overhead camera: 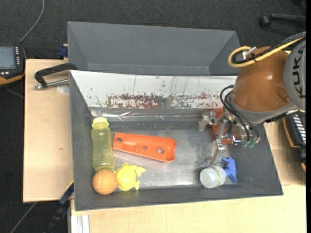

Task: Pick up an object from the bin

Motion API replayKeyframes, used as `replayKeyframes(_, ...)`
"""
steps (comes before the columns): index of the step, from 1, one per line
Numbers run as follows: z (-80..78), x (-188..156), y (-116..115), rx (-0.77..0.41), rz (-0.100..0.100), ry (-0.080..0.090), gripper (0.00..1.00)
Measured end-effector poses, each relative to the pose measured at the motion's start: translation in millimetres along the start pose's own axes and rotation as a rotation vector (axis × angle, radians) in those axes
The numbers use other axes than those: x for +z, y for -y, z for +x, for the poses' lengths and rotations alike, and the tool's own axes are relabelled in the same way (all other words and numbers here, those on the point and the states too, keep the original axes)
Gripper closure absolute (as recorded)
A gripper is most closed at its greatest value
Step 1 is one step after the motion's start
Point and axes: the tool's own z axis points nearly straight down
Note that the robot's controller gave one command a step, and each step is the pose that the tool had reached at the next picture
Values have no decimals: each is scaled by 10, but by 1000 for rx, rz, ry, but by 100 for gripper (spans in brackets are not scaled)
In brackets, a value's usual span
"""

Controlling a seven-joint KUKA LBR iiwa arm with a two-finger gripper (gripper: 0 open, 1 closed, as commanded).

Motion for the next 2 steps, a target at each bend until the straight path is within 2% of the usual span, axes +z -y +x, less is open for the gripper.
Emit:
replayKeyframes(1, -16, -46, -1, -1, 1, 9, 0)
replayKeyframes(2, 41, 495, 566, -63, 0, 10, 0)
